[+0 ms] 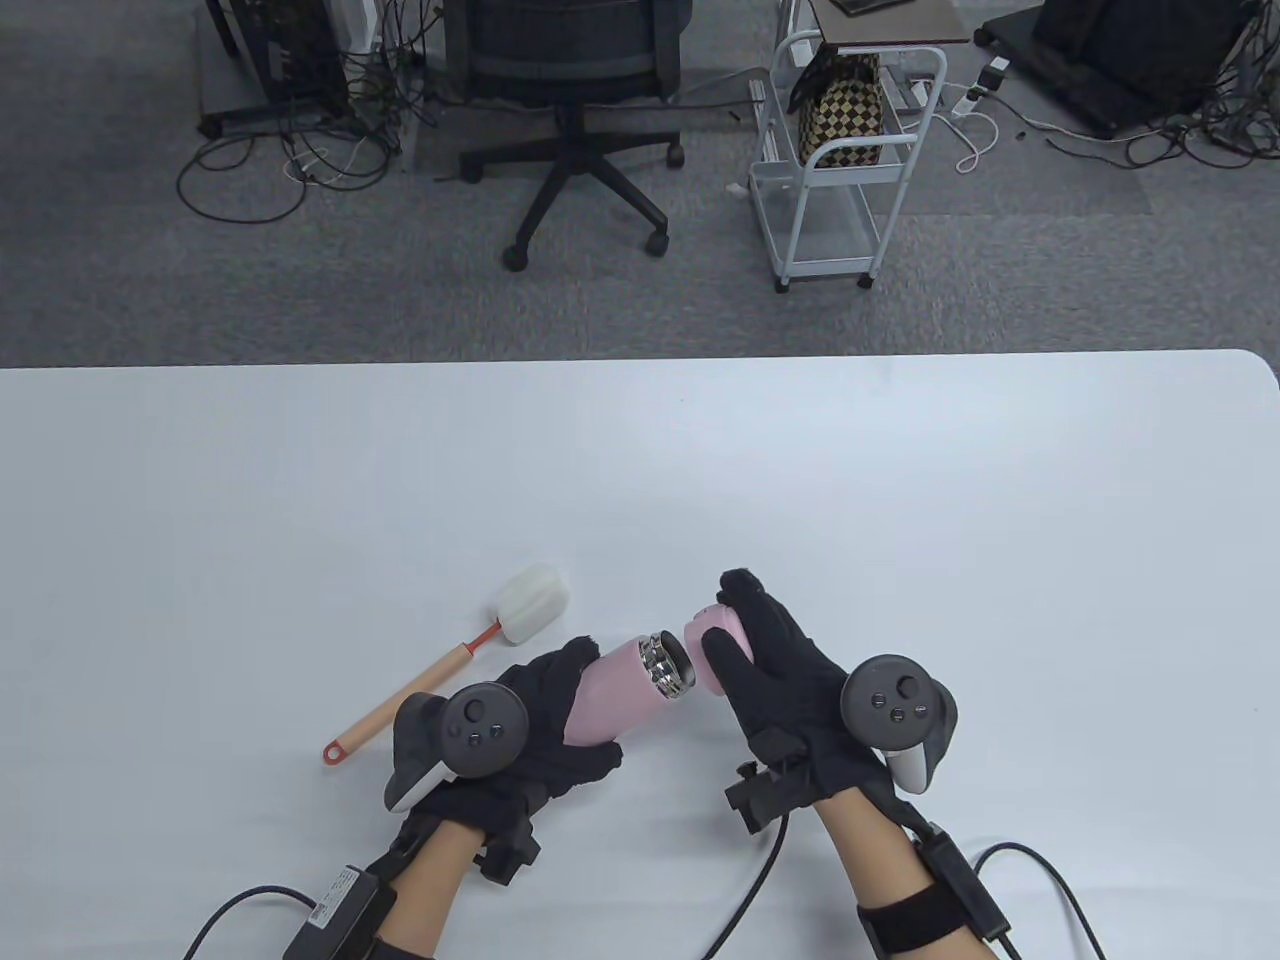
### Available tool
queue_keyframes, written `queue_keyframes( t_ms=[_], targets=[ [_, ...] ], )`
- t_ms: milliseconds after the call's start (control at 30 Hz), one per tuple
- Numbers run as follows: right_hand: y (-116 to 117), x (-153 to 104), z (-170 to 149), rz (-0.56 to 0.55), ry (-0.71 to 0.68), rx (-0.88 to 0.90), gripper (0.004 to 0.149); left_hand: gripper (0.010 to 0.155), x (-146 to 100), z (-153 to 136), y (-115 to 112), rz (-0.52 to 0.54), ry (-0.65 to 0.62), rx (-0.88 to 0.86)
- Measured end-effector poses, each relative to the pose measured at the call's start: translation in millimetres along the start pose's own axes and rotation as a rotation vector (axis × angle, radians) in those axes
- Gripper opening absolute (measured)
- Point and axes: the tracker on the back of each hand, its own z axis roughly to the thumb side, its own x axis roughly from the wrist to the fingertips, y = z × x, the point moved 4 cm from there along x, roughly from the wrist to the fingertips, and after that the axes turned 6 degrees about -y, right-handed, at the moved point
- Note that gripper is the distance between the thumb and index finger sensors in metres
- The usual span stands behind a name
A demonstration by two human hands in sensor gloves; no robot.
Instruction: Insert cup brush into the thermos (Clean the thermos with cup brush)
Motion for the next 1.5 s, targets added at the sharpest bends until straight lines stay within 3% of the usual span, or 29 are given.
queue_keyframes(
  t_ms=[367,500,667,767,900,1000,1133,1367,1500],
  targets=[
    [18,-5,1,0.032,-0.011,0.022,0.069,0.088,-2,11,3,0.015,-0.041,0.014],
    [27,-4,-3,0.119,-0.049,0.065,0.067,0.087,-1,17,3,0.010,-0.063,-0.038],
    [27,-6,-10,0.082,0.013,0.014,0.068,0.087,-2,20,2,-0.001,-0.052,-0.021],
    [31,-12,-15,0.046,0.083,-0.050,0.068,0.087,-2,28,-1,0.011,-0.046,0.083],
    [33,-17,-16,0.045,0.183,-0.115,0.076,0.088,-2,30,-6,-0.002,-0.048,0.135],
    [31,-15,-16,0.069,0.164,-0.108,0.087,0.089,-1,24,-5,-0.008,-0.047,0.072],
    [29,-9,-13,0.177,0.129,-0.009,0.095,0.088,1,12,-5,-0.039,-0.038,-0.082],
    [26,5,-26,0.454,0.063,0.318,0.088,0.088,0,-4,2,-0.064,-0.047,-0.207],
    [26,7,-26,0.537,0.023,0.314,0.089,0.089,1,-7,3,-0.092,-0.068,-0.243]
  ],
)
